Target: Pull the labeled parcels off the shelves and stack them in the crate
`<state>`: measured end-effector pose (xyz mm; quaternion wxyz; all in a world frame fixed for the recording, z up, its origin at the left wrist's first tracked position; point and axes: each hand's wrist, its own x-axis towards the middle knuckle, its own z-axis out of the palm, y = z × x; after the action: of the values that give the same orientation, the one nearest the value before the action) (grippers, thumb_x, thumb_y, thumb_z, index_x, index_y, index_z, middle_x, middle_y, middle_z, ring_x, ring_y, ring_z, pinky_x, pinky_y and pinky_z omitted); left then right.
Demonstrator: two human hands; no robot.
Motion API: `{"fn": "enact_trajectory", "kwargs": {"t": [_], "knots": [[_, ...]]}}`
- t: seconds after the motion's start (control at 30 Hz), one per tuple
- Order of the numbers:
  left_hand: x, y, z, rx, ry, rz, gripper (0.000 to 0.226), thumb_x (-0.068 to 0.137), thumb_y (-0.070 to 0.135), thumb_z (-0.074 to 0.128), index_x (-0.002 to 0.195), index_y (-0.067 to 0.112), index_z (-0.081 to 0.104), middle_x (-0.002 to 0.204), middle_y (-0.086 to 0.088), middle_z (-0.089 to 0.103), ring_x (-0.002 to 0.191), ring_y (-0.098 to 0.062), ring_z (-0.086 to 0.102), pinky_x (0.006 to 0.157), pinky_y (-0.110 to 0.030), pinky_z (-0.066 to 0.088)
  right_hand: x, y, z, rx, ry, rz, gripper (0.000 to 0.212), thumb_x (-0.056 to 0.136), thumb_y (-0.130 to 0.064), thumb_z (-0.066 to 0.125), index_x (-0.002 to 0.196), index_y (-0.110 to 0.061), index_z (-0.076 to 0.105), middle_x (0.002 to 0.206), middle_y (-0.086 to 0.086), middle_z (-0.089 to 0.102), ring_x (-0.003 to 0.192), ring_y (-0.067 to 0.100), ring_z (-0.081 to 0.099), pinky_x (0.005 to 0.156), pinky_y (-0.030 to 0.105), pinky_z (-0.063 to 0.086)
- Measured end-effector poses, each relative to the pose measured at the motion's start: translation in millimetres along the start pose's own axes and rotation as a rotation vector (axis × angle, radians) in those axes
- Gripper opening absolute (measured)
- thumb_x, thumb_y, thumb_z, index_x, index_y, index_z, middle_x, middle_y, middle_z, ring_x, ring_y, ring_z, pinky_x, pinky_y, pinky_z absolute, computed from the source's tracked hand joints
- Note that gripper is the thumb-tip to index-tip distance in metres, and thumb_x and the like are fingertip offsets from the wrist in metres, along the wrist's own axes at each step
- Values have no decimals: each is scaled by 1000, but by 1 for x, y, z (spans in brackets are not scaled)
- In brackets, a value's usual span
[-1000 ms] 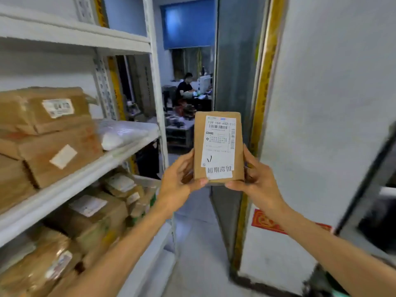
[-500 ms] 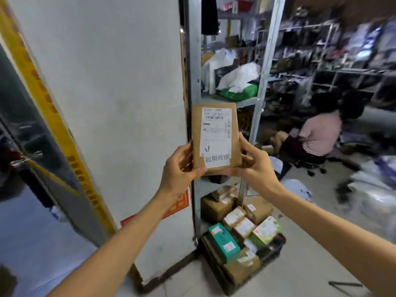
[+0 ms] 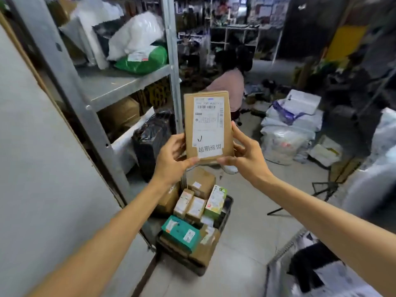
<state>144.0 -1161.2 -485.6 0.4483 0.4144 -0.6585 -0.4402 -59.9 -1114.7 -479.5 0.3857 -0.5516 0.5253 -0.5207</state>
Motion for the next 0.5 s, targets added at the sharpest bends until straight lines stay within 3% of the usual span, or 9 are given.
{"fn": "enact_trajectory", "kwargs": {"t": [0.1,0.23,0.37,0.5], "knots": [[44,-31,-8,-16,-94,-10,63,73,1,80,126,21,50,124,4,62,112,3,59,97,-20,49,26,21,11,-52,95,34,103,71,11,76,153,-23,24,118,-30,61,121,10,58,92,41,55],[91,-72,-13,-22,-211,-80,70,72,2,81,133,12,48,135,-5,57,125,-13,53,107,-35,44,52,47,29,-79,194,108,101,72,11,75,153,-22,24,112,-42,58,117,-1,58,93,43,55],[129,-98,5,-25,-347,-114,72,74,-2,78,137,10,45,134,-2,54,122,-6,48,94,-10,44,69,74,26,-103,326,195,100,71,6,78,152,-23,28,111,-39,58,116,3,60,96,42,53],[161,-127,26,-51,-444,-156,71,75,-2,77,137,8,44,126,5,53,114,0,49,86,-1,42,87,101,16,-106,380,243,98,71,3,79,151,-24,29,121,-30,56,120,12,58,96,42,53]]}}
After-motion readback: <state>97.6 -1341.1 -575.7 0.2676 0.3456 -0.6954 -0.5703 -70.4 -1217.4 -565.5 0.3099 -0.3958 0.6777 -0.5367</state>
